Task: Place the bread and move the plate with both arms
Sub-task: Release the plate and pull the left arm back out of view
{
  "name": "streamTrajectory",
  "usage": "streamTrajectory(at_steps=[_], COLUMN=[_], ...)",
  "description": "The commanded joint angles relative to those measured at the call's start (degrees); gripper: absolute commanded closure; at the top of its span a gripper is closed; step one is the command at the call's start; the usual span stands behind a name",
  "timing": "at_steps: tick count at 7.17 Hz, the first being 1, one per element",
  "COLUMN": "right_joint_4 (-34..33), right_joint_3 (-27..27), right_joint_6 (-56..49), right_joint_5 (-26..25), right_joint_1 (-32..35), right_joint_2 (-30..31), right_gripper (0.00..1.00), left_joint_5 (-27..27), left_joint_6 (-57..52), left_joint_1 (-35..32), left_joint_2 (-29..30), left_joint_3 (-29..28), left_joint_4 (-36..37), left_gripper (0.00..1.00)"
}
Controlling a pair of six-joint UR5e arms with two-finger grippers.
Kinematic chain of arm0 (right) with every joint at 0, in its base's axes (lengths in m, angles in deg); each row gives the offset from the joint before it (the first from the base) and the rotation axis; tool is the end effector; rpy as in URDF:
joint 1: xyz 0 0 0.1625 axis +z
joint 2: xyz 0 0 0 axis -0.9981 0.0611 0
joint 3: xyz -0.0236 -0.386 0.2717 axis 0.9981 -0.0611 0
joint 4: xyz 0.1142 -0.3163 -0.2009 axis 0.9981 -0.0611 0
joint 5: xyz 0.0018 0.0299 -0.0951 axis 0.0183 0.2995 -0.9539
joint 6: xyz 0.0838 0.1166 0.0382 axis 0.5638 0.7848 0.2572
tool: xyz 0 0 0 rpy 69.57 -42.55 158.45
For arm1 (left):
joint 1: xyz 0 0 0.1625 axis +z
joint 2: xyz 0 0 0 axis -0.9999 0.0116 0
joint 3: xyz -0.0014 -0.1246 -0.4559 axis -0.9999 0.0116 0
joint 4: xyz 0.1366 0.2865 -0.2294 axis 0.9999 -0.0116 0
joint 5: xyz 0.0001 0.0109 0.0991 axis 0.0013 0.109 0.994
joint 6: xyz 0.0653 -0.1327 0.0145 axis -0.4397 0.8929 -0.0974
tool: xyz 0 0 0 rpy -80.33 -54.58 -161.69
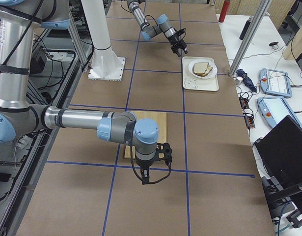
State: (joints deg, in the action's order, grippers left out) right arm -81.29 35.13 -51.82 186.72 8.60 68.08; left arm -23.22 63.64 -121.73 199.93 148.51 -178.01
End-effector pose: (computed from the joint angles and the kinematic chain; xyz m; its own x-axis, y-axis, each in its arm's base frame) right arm 0.0730 -0.3407 0.7505 0.7742 -0.1465 0.6157 0.1389 0.9885 0.0606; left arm 0.5659 -0.5277 0.3015 -0.1585 -0.4136 -0.8966 0.5744 0.6999 -0.4244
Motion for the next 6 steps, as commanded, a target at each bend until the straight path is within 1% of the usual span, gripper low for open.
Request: streamTrajectory(at_steps=[1, 2, 3, 4, 5, 6], right_joint_4=[-0.06, -0.06, -0.06, -0.06, -0.06, -0.06], right_joint_3=[0.0, -0.09, -0.18, -0.26, -0.35, -0.44], right_joint_6=[0.0, 0.0, 0.09, 0.09, 0.09, 0.09], right_joint_5=[0.0, 0.09, 0.18, 0.18, 0.18, 0.18], right_joint_1=[0.0, 0.0, 0.0, 0.0, 0.0, 0.0], right_joint_2=[0.02, 0.02, 0.02, 0.02, 0.02, 0.02], right_gripper=[0.0, 0.0, 0.0, 0.0, 0.0, 0.0], left_joint_5=[-7.19, -9.31, -9.59, -9.59, -9.5, -9.5], left_joint_6=[-12.78, -21.56, -32.87, -44.04, -51.54, -58.75], left_joint_1=[0.14, 0.4, 1.01, 1.02, 0.93, -0.02], left_joint_2=[-4.26, -4.53, -6.63, -7.52, -7.96, -8.05], left_joint_3=[6.81, 11.7, 19.15, 25.92, 31.03, 33.78], left_joint_4=[3.23, 13.35, 26.94, 39.78, 50.26, 57.59], left_gripper=[0.01, 0.02, 0.02, 0.01, 0.01, 0.01])
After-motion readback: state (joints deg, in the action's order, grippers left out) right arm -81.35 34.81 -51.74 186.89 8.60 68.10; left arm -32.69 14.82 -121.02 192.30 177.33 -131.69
